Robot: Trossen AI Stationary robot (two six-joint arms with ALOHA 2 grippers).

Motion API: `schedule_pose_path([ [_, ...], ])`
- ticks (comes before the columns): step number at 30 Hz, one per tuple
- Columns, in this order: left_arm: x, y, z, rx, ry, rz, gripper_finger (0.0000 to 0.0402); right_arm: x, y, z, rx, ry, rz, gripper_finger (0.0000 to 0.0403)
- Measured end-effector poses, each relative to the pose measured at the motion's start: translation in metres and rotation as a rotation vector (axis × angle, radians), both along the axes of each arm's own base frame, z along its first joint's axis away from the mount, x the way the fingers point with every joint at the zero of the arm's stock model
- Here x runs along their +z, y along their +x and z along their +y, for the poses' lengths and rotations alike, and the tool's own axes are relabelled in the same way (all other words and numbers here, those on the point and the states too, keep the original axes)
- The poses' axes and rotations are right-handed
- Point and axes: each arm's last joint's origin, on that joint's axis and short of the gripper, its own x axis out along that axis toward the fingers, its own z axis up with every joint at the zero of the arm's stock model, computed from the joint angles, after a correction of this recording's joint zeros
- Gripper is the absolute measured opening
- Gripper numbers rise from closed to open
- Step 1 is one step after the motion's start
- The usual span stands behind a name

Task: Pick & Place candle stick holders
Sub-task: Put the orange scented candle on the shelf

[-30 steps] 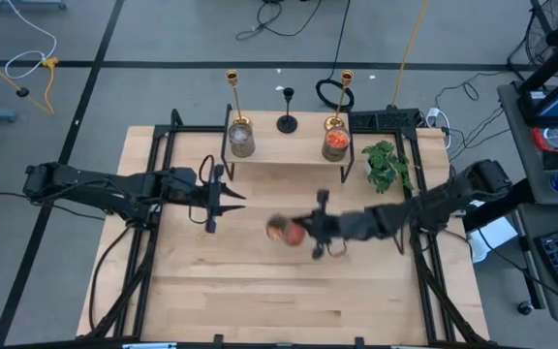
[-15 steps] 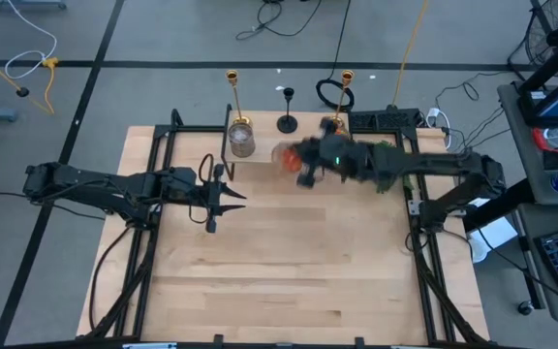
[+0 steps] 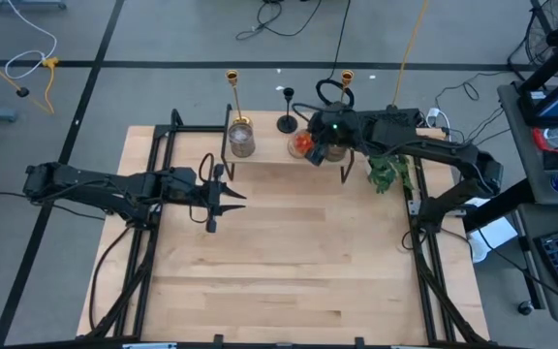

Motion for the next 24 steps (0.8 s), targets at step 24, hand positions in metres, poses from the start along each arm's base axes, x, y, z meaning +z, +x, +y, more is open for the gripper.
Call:
schedule_pose_path([
  [24,-0.001,0.0,0.0,0.009,-0.027,0.008,0.0104,-0.021,0.01,-0.019,0.147,-0.037,-0.045,0.0015],
])
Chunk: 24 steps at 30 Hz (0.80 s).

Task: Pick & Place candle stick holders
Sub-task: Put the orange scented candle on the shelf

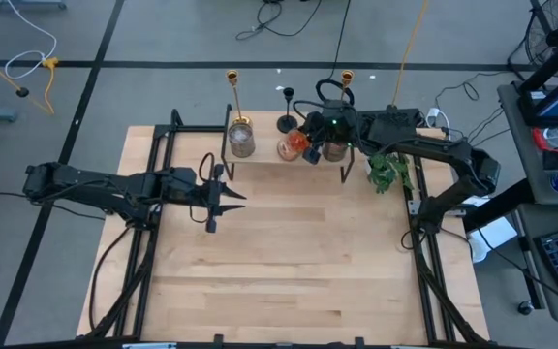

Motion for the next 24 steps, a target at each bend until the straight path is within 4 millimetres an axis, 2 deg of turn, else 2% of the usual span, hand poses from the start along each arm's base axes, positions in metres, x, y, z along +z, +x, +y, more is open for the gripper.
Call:
schedule_pose_path([
  [7,-0.0013,-0.0005,0.0,0.003,-0.009,0.014,0.0104,0.0021,0.0035,-0.0022,-0.011,-0.006,-0.054,0.0016],
  [18,-0.0013,-0.0005,-0.0001,0.007,-0.021,0.014,0.0104,0.002,0.0035,-0.0024,0.005,-0.032,-0.039,0.0019],
  [24,-0.0013,-0.0004,-0.0001,0.007,-0.021,0.015,0.0104,0.0024,0.0037,-0.0024,0.013,-0.045,-0.035,0.0052],
])
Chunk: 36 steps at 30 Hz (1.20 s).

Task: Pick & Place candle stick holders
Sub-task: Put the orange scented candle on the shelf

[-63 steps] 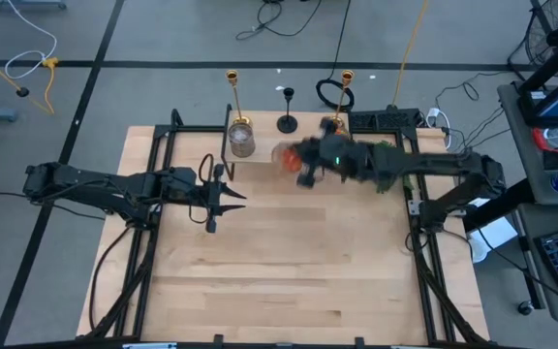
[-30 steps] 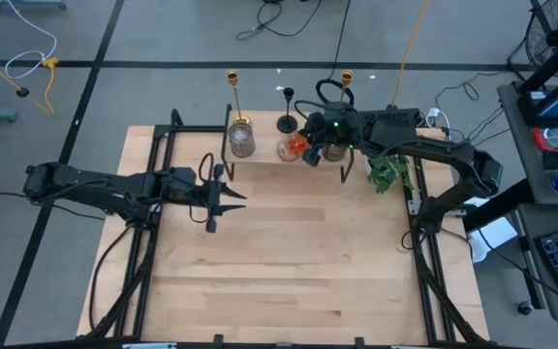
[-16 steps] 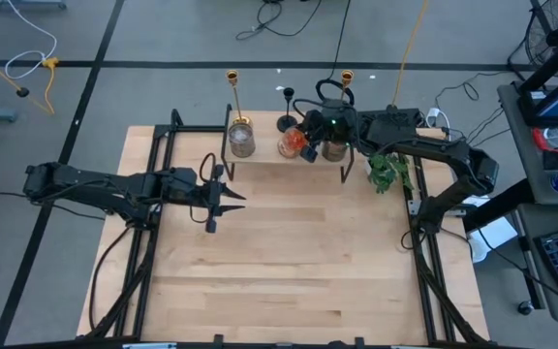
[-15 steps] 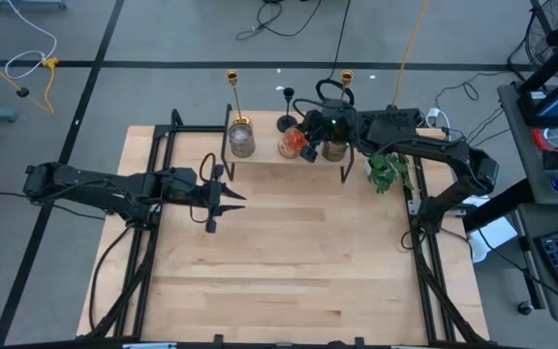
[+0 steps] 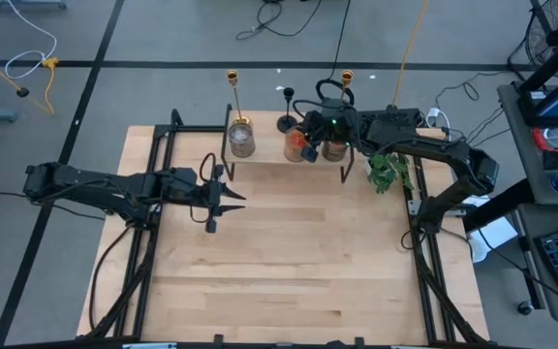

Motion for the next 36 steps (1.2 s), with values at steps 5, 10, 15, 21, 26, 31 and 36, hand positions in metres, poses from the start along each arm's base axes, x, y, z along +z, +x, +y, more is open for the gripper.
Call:
schedule_pose_path([
  [5,0.0,0.0,0.0,0.001,-0.002,0.0,0.0104,0.0,0.0,0.0,0.003,-0.006,0.002,0.0094],
  [10,0.0,0.0,0.0,0.002,-0.004,0.0,0.0104,0.007,0.003,0.001,0.019,-0.052,-0.048,0.0123],
  [15,0.0,0.0,0.0,0.002,-0.005,0.0,0.0104,0.014,0.007,0.014,0.067,-0.09,-0.08,0.014],
  [21,0.0,0.0,0.0,0.007,-0.019,0.0,0.0104,0.019,0.0,0.038,0.04,-0.085,-0.011,0.0143],
  [26,0.0,0.0,0.0,0.011,-0.032,0.001,0.0104,0.02,-0.011,0.062,0.033,-0.087,0.106,0.0142],
  [31,0.0,0.0,0.0,0.011,-0.03,0.001,0.0104,0.015,-0.017,0.074,-0.01,-0.065,0.195,0.0159],
  [36,0.0,0.0,0.0,0.015,-0.042,0.0,0.0104,0.011,-0.017,0.073,-0.052,-0.072,0.222,0.0181],
])
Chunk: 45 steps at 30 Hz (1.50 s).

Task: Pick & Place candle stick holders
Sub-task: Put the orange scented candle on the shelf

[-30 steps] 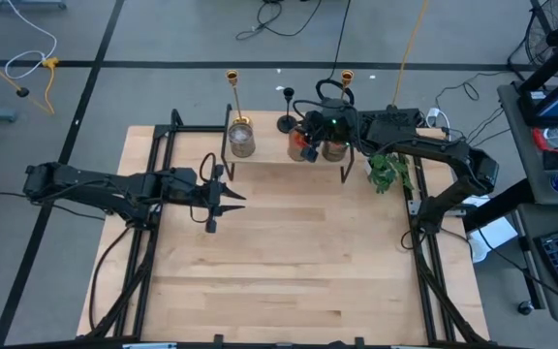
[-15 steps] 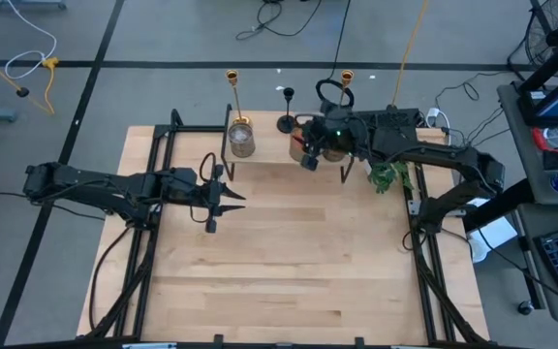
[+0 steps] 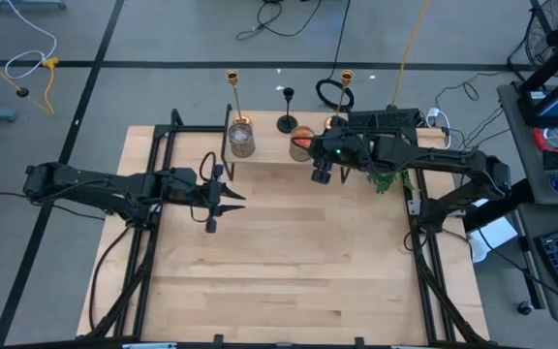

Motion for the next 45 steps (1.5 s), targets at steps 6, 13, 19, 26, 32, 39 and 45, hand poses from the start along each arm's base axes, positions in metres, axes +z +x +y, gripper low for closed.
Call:
schedule_pose_path([
  [6,-0.001,0.0,0.0,0.001,-0.003,0.008,0.0104,-0.003,0.0,-0.008,-0.052,-0.021,0.019,0.0208],
  [13,-0.002,-0.001,0.0,0.001,-0.002,0.022,0.0104,-0.004,-0.002,-0.015,-0.07,-0.015,0.02,0.0238],
  [19,-0.002,-0.001,0.0,0.001,-0.003,0.024,0.0104,-0.005,-0.004,-0.028,0.02,0.133,-0.053,0.0252],
  [26,-0.002,-0.001,0.0,0.002,-0.004,0.024,0.0104,-0.021,-0.003,-0.044,0.017,0.087,-0.15,0.0254],
  [32,-0.002,-0.001,0.0,0.001,-0.004,0.023,0.0104,-0.033,-0.002,-0.049,0.131,0.094,-0.243,0.0254],
  [39,-0.002,-0.001,0.0,0.001,-0.003,0.023,0.0104,-0.037,-0.001,-0.048,0.18,0.117,-0.297,0.0254],
  [45,-0.002,-0.001,0.0,0.0,-0.001,0.023,0.0104,-0.033,0.004,-0.045,0.226,0.095,-0.352,0.0254],
])
